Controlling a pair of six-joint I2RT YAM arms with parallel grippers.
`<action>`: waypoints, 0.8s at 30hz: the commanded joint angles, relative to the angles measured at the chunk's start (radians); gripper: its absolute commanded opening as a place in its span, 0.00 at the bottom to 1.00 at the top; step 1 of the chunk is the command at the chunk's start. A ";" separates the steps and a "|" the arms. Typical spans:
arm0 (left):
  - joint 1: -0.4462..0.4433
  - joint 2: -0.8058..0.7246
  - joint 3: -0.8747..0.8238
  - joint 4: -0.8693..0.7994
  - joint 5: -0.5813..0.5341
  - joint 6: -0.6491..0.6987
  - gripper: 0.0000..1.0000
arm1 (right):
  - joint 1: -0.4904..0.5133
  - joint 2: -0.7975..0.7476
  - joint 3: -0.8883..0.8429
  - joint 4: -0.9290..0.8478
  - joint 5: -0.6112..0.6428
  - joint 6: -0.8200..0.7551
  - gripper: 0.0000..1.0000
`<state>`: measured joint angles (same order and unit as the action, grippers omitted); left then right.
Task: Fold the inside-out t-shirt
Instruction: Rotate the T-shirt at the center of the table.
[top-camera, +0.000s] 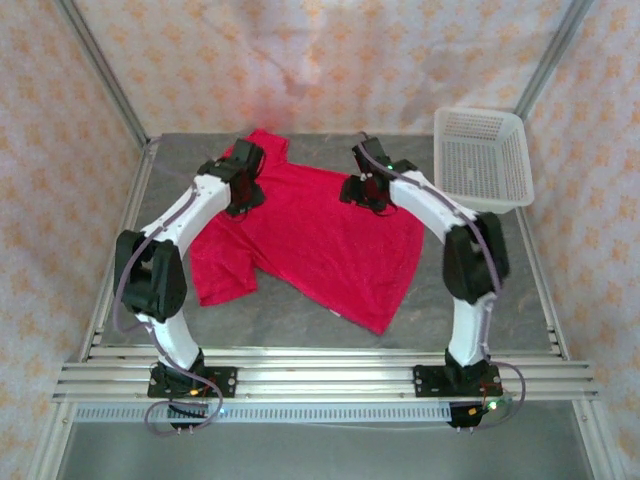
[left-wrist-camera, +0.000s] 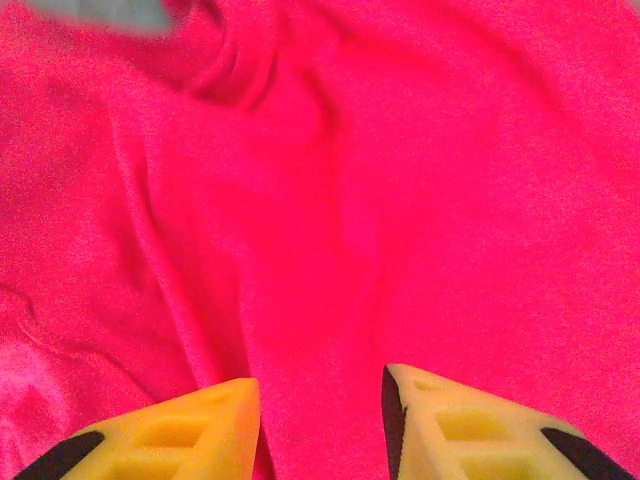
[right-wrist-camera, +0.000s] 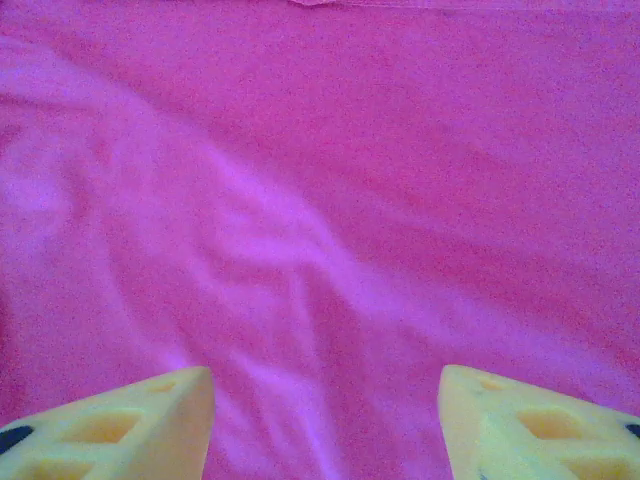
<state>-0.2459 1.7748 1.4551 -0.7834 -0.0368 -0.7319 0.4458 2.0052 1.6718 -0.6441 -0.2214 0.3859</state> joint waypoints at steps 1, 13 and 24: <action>0.010 0.002 -0.143 0.124 0.071 -0.093 0.39 | -0.031 0.172 0.147 -0.160 -0.037 -0.021 0.60; 0.025 0.359 0.191 -0.065 -0.186 0.030 0.41 | -0.123 0.146 -0.213 -0.034 -0.078 0.004 0.59; -0.156 0.862 0.971 -0.288 -0.039 0.077 0.43 | 0.229 -0.360 -0.791 0.259 -0.100 0.250 0.56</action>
<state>-0.3275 2.5656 2.3150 -0.9646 -0.1394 -0.6827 0.5655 1.6852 0.9493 -0.3943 -0.3038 0.5274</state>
